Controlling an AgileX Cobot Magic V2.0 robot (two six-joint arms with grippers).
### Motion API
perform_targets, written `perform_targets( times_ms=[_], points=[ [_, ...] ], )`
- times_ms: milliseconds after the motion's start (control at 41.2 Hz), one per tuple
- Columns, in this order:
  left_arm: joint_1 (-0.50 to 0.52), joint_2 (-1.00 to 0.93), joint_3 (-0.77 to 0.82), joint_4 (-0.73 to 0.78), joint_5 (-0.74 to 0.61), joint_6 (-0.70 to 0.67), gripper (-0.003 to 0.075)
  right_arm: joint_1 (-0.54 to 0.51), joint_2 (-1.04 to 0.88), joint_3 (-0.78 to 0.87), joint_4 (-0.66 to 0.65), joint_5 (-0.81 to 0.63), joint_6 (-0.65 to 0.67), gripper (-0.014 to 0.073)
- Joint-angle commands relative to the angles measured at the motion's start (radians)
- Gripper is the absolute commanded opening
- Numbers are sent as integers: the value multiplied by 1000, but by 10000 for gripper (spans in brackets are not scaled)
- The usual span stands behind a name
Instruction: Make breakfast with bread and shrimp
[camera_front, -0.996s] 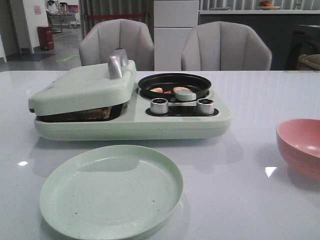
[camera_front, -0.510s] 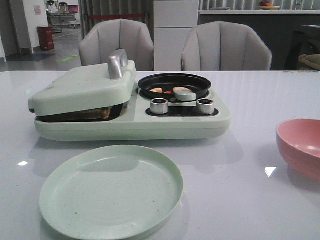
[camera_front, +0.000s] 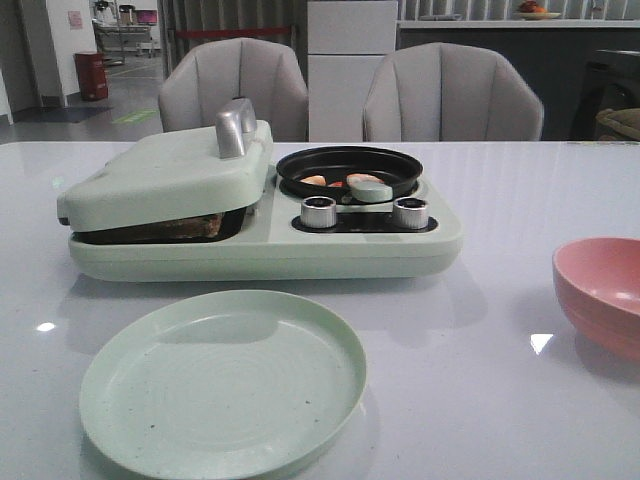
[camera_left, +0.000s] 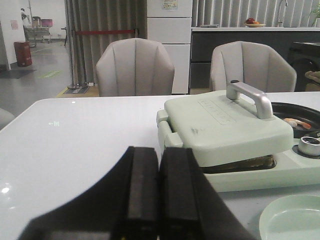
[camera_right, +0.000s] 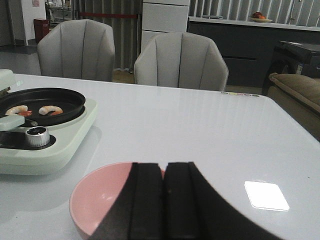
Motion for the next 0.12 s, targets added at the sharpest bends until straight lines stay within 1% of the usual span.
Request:
perform_targets(
  times_ms=[0, 97],
  points=[
    [0, -16, 29, 0, -80, -6, 101, -5, -22, -16, 2, -92, -7, 7],
    [0, -16, 29, 0, -80, -6, 101, -5, -22, -16, 2, -92, -7, 7]
  ],
)
